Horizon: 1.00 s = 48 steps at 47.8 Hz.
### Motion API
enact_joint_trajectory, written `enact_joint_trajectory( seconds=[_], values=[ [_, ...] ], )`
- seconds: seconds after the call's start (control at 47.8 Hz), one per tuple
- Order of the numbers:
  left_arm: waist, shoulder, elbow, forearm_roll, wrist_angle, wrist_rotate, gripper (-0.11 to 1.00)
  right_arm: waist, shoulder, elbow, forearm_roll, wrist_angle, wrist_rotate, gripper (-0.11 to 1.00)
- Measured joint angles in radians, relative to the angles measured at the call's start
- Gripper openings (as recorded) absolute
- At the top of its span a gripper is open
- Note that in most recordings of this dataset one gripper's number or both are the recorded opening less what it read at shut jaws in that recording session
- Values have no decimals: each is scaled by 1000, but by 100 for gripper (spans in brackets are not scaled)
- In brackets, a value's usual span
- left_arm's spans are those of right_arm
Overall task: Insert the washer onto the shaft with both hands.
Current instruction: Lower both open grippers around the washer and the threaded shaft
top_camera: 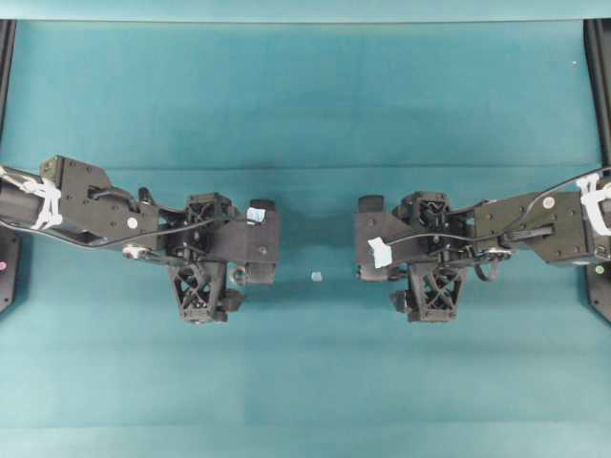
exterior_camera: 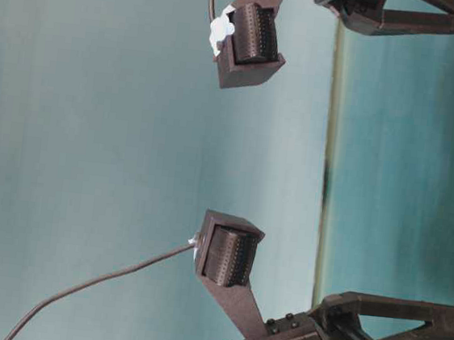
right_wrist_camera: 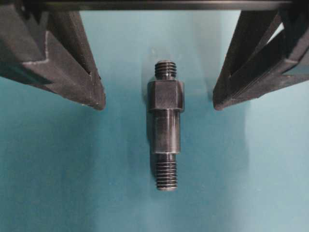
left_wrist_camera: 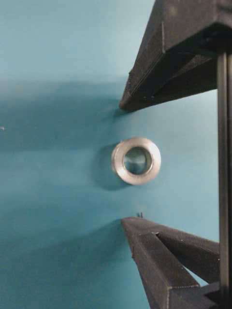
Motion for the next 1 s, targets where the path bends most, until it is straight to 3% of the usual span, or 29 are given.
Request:
enact_joint_trajectory(
  seconds=[1.004],
  values=[
    [2,-2,3,-2,-2,-9,94,-2,9,0,0,-3,0,81]
  ],
)
